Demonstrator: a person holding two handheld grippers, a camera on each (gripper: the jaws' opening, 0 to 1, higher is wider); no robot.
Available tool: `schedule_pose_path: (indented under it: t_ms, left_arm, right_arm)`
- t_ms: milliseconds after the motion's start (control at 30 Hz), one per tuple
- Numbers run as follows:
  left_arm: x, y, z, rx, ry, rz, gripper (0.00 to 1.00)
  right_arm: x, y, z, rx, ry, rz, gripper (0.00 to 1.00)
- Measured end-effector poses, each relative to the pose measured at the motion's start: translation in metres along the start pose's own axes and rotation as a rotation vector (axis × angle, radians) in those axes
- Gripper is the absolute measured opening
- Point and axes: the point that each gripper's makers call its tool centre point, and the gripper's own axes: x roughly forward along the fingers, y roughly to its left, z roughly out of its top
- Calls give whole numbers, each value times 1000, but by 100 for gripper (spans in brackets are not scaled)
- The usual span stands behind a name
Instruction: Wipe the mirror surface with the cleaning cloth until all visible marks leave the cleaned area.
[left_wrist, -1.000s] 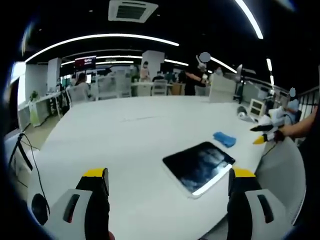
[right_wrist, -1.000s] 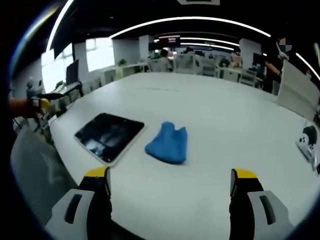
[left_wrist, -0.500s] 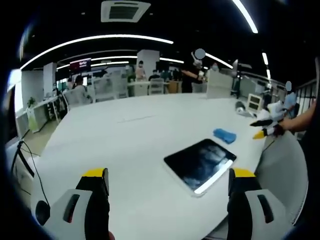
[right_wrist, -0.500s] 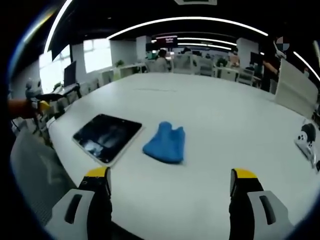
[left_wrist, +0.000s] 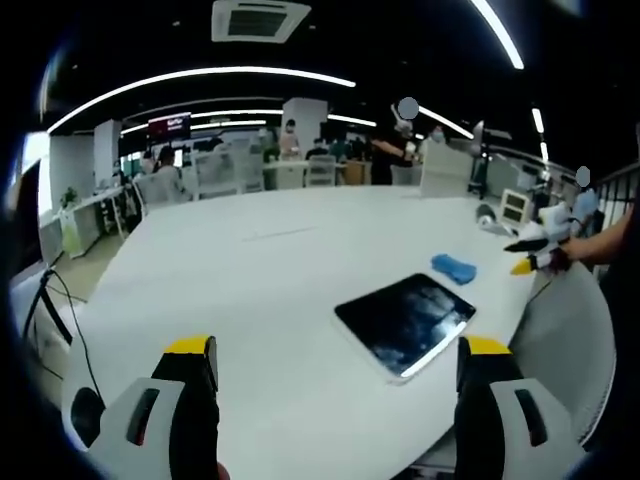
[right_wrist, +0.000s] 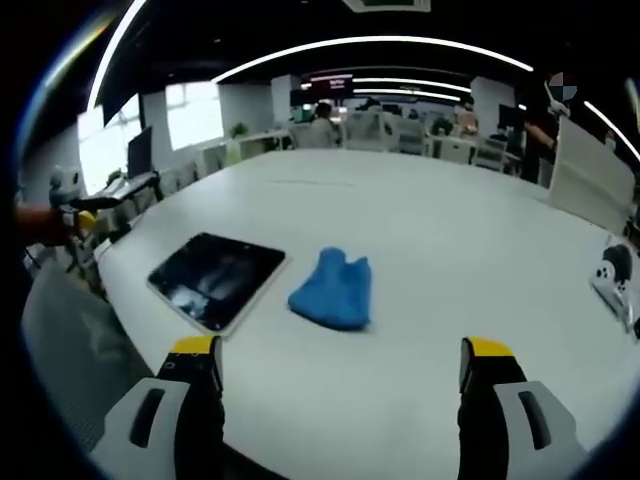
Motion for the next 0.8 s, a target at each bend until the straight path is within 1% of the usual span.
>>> schedule_pose_path:
  t_ms: [100,167,267,300,333,400,467,500,533,600,700,800]
  left_arm:
    - [-3,6,1,-3,-3,11,99]
    - [-3,5,3,-4,-7,9,99]
    - [-2,3,6,15,-8,3,99]
    - [-2,3,7,19,-9,2,99]
    - [-1,3,7,20,-10,1,99]
    - [1,4,8,20,-5,1,99]
    - [2,4,10,18,-3,-4,99]
    - [1,3,12,22,-5,-7,99]
    - [1,3,13,27,-5,-10,99]
    - [1,4,14,34,-4,-12,99]
    - [1,8,11,26,-2,-5,99]
    - [0,8,10,26,3,-5,99]
  right_arm:
    - [0,2,0,-18,2,7,98]
    - [-1,4,2,-18,-3,7,98]
    - [-1,1,2,-9,-6,3,98]
    - [-1,-2,4,-7,-20,-6,99]
    - [-2,-3,8,-10,-34,-9,99]
    - [-3,-1,14,-31,-36,-11,100]
    - [-4,-1,23,-140,-33,-29,99]
    - [-3,0,28,-146,-40,-33,99]
    - [-1,1,34,-124,-43,-28,98]
    - [6,0,43,-112,-30,-34,97]
    - [17,-1,56,-136,-29,-33,93]
    - [27,-2,68,-98,-36,-23,90]
